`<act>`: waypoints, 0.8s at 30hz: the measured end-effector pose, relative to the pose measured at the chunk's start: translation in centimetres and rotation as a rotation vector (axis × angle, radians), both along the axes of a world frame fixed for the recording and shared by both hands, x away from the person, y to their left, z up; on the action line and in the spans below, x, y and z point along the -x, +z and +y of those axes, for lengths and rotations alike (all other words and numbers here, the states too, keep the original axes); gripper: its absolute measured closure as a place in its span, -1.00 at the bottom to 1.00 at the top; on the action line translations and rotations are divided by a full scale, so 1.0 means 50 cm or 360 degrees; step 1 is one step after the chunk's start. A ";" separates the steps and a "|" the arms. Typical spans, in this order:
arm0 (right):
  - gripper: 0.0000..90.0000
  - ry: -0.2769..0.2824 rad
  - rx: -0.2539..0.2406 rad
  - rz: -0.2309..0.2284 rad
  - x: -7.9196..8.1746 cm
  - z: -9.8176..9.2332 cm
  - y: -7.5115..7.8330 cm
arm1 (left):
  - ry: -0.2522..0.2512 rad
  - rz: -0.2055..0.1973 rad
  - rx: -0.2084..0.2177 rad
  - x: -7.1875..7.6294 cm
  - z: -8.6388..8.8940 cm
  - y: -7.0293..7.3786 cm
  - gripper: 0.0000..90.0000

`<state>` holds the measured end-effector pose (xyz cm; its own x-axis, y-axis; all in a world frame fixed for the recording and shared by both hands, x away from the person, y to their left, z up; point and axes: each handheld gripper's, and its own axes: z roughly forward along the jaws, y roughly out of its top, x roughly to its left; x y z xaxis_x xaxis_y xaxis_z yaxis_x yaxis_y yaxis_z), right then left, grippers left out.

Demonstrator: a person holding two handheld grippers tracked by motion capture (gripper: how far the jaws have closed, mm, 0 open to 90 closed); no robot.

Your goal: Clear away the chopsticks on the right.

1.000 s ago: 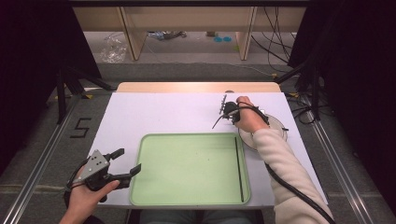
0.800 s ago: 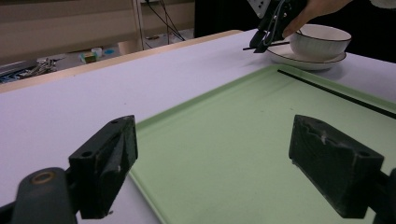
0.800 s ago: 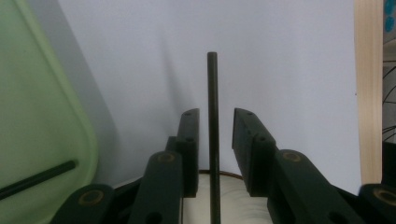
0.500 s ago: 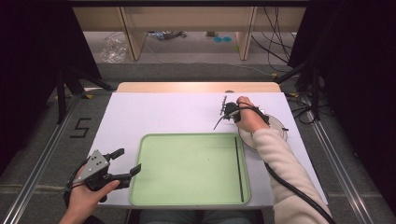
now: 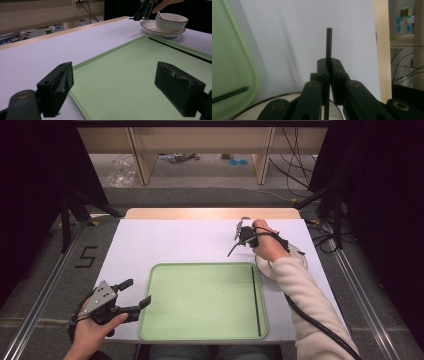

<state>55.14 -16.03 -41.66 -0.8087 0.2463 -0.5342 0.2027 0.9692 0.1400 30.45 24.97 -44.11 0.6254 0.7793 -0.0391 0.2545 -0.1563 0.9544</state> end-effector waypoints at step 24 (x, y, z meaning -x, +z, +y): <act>0.95 -0.0092 -0.0501 -0.0231 0.034 -0.018 0.102 | 0.0000 0.0001 -0.0002 0.000 -0.001 0.000 -0.66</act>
